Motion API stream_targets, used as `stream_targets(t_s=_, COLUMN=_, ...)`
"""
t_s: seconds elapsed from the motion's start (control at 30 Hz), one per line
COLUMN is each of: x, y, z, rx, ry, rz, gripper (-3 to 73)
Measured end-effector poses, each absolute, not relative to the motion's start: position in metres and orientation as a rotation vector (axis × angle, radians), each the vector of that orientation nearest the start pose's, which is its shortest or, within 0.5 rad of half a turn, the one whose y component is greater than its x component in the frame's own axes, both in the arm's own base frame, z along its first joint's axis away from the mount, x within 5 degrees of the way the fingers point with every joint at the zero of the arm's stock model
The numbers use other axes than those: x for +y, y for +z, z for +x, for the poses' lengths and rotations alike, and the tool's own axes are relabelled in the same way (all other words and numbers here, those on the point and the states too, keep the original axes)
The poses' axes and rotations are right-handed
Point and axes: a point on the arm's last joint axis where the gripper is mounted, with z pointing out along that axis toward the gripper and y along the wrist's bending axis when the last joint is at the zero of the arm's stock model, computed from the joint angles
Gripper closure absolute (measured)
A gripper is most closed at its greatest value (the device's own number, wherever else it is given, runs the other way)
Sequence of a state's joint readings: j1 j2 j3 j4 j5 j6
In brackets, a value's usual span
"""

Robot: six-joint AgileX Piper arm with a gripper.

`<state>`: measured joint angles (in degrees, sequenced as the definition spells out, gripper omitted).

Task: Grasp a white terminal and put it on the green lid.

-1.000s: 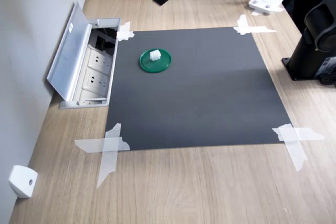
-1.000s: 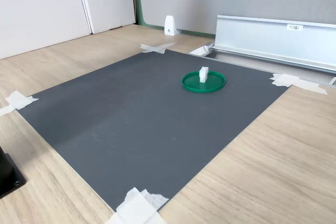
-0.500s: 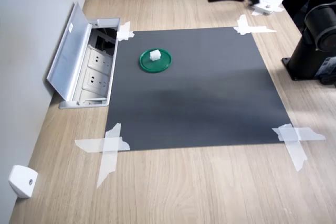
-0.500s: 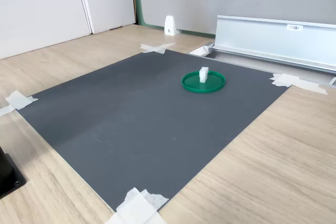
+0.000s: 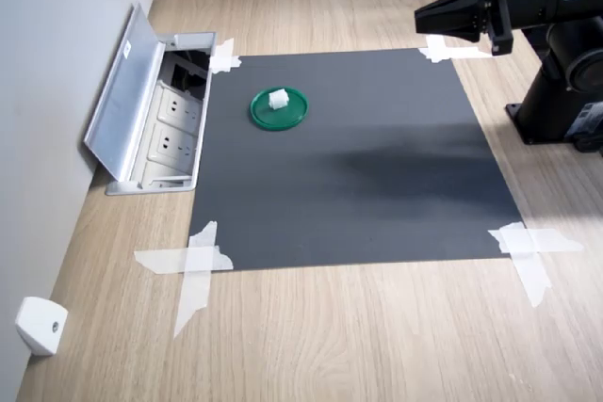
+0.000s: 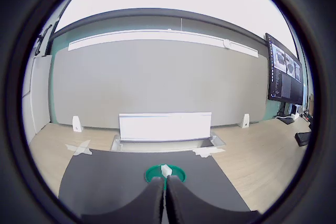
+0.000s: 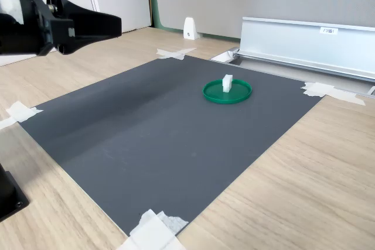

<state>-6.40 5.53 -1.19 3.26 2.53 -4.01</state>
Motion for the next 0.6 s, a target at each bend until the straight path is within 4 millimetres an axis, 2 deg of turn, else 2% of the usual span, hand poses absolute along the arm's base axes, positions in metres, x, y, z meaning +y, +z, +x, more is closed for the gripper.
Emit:
stream_targets(t_s=0.2, x=-0.007, y=0.208, z=0.061, rx=1.583, ry=-0.099, rz=0.073, gripper=70.2)
stream_targets(t_s=0.6, x=-0.006, y=0.196, z=0.061, rx=1.693, ry=-0.101, rz=0.065, gripper=70.3)
